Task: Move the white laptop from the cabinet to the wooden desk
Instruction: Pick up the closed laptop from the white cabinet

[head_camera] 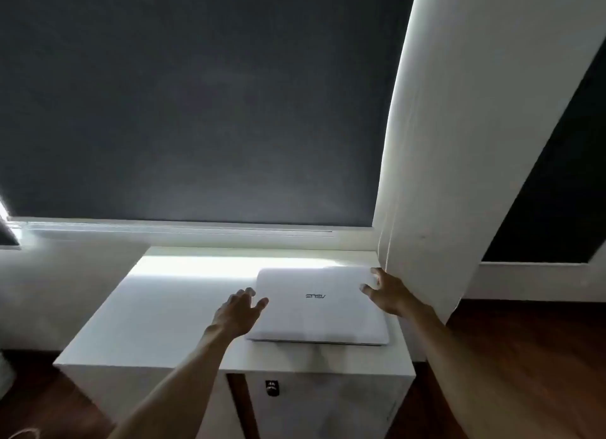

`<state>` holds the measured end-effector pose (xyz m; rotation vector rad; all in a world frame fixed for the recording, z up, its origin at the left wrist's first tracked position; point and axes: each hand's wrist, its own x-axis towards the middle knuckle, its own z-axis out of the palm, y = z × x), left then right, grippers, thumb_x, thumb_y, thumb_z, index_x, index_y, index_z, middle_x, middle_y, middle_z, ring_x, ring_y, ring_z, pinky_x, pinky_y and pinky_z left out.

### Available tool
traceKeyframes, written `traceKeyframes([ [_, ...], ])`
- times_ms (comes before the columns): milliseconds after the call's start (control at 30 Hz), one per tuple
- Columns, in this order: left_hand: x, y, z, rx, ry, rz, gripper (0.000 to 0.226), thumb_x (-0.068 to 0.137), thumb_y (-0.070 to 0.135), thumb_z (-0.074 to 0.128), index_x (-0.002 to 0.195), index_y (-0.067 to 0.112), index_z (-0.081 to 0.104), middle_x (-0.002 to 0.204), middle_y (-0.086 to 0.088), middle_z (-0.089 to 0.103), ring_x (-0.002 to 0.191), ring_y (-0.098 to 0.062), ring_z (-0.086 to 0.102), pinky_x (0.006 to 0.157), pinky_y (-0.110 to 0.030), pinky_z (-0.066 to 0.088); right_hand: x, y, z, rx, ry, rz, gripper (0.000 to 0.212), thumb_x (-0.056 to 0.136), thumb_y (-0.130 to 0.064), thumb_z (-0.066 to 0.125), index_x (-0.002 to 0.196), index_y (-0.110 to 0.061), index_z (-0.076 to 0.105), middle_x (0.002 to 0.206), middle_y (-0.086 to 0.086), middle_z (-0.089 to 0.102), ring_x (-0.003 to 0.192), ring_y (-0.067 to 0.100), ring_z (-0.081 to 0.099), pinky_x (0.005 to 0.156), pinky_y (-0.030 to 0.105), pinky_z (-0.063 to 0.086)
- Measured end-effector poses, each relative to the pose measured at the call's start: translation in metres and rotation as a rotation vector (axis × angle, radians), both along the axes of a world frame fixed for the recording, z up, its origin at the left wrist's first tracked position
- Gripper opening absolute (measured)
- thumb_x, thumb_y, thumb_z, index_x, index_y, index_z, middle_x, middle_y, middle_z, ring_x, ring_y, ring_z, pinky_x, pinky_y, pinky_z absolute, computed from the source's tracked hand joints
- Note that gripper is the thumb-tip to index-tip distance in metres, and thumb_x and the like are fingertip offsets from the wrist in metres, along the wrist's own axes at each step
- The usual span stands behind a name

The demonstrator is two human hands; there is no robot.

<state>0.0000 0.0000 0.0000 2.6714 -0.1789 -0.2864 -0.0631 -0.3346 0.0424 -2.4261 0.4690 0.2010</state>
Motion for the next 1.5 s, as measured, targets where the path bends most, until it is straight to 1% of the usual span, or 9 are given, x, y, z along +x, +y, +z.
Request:
traceKeyframes([
  [200,0.031,-0.001,-0.048,0.017,0.120,0.062,0.054,0.094,0.054,0.048,0.121,0.007,0.055,0.127,-0.017,0.062,0.113,-0.033,0.059,0.089,-0.041,0.049,0.028,-0.007,-0.046,-0.047,0.235,-0.086,0.077,0.094,-0.049,0.053,0.155,-0.010,0.025,0.156,0.017,0.037,0.140,0.035,0.040,0.112,0.043,0.037],
  [367,0.057,-0.012,-0.059,-0.040,0.114,0.112,0.054,0.096,0.051,0.049,0.111,0.000,0.056,0.119,-0.023,0.062,0.109,-0.038,0.058,0.087,-0.040,0.046,0.062,-0.007,-0.056,0.126,0.297,-0.306,0.069,0.094,-0.048,0.051,0.145,-0.003,0.042,0.147,0.018,0.048,0.130,0.036,0.051,0.096,0.038,0.046],
  [600,0.069,-0.036,-0.063,-0.096,0.108,0.296,0.067,0.098,0.057,0.032,0.118,-0.004,0.051,0.122,-0.028,0.061,0.110,-0.044,0.060,0.090,-0.047,0.049,0.076,-0.009,-0.080,0.203,0.296,-0.484,0.081,0.088,-0.062,0.049,0.143,-0.002,0.047,0.147,0.019,0.049,0.131,0.038,0.048,0.107,0.045,0.040],
  [767,0.080,-0.031,-0.062,-0.120,0.137,0.346,0.082,0.095,0.066,0.023,0.111,-0.003,0.064,0.118,-0.026,0.066,0.108,-0.041,0.061,0.088,-0.045,0.047,0.072,-0.010,-0.088,0.306,0.248,-0.594,0.095,0.081,-0.073,0.053,0.143,-0.002,0.047,0.147,0.020,0.048,0.131,0.038,0.049,0.105,0.043,0.043],
  [933,0.078,-0.031,-0.055,-0.272,0.113,0.342,0.073,0.095,0.066,0.030,0.120,0.002,0.056,0.122,-0.028,0.063,0.110,-0.044,0.059,0.088,-0.047,0.047,0.064,-0.004,-0.087,0.371,0.128,-0.640,0.102,0.075,-0.078,0.057,0.141,-0.001,0.048,0.143,0.022,0.051,0.127,0.038,0.052,0.103,0.044,0.045],
  [1033,0.084,-0.035,-0.034,-0.289,0.030,0.336,0.076,0.090,0.072,0.034,0.115,0.005,0.060,0.116,-0.028,0.066,0.108,-0.045,0.061,0.087,-0.047,0.048,0.058,-0.001,-0.072,0.330,0.033,-0.681,0.107,0.070,-0.085,0.052,0.142,-0.006,0.045,0.139,0.020,0.054,0.121,0.040,0.056,0.094,0.043,0.048],
  [1167,0.094,-0.051,0.005,-0.393,-0.082,0.301,0.066,0.089,0.071,0.038,0.100,0.009,0.058,0.109,-0.029,0.066,0.104,-0.046,0.062,0.085,-0.048,0.050,0.053,-0.008,-0.038,0.321,-0.183,-0.696,0.105,0.073,-0.085,0.051,0.141,-0.006,0.044,0.136,0.021,0.056,0.119,0.041,0.057,0.099,0.051,0.047],
  [1400,0.110,-0.110,0.077,-0.542,-0.310,0.134,0.057,0.094,0.062,0.041,0.100,0.008,0.056,0.097,-0.026,0.071,0.093,-0.045,0.067,0.073,-0.043,0.052,0.026,-0.044,0.038,0.218,-0.518,-0.772,0.096,0.064,-0.097,0.037,0.117,-0.018,0.052,0.096,0.002,0.063,0.082,0.025,0.063,0.079,0.047,0.056],
  [1500,0.104,-0.145,0.104,-0.587,-0.377,0.053,0.055,0.095,0.059,0.041,0.097,0.005,0.054,0.094,-0.025,0.071,0.090,-0.044,0.067,0.073,-0.042,0.051,0.003,-0.069,0.062,0.197,-0.586,-0.815,0.088,0.068,-0.094,0.038,0.115,-0.021,0.051,0.096,0.004,0.064,0.085,0.027,0.066,0.081,0.050,0.057],
])
